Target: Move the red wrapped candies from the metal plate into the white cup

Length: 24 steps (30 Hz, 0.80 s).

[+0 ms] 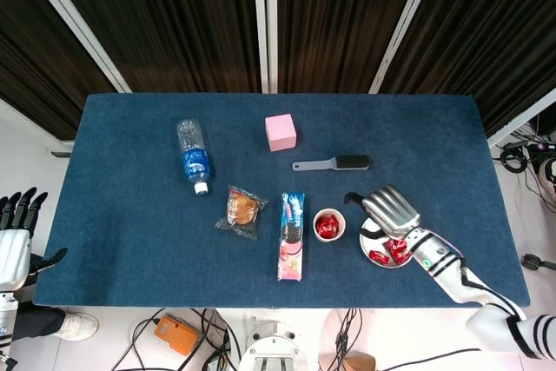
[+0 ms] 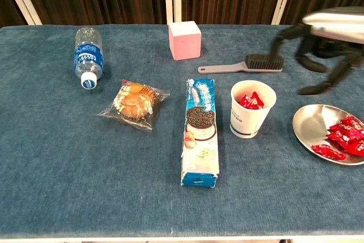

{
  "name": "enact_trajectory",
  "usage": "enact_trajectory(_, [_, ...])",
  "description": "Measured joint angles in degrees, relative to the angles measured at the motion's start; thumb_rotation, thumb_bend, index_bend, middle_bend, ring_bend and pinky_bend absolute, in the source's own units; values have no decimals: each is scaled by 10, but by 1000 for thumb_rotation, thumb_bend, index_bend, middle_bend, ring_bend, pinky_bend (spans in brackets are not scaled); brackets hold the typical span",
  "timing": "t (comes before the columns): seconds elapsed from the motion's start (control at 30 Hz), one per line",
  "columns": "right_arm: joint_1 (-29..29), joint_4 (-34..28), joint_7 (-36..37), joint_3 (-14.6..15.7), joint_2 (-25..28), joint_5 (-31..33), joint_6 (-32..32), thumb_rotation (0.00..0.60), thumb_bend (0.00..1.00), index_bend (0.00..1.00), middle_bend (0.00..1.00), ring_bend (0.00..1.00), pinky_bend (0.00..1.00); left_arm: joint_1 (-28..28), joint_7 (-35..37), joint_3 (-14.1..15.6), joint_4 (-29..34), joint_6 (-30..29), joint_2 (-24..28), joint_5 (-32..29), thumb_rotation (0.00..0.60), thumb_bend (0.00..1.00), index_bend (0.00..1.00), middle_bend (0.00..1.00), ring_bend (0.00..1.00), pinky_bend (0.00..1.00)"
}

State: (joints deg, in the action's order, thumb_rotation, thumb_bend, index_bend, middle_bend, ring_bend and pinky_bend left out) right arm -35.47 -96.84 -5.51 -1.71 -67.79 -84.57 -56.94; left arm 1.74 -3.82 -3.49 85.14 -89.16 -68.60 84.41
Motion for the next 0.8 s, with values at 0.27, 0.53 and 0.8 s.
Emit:
enact_trajectory(0.27, [43,20,-35,45,32,50,18,600,325,462,862,1000,1000,3,-3,2,-1,2,-7,5,600,20,84,14,0,0])
enact_trajectory(0.53, [42,58,-48,48,14,78,61,600,325,476,862,1000,1000,3,-7,2,4,0,-5,7,600,20,84,14,0,0])
enact_trajectory(0.8, [25,78,-54,42,-10,82,95,600,328,482,862,1000,1000,0,-9,2,7,-1,-3,2,600,20,83,14,0,0])
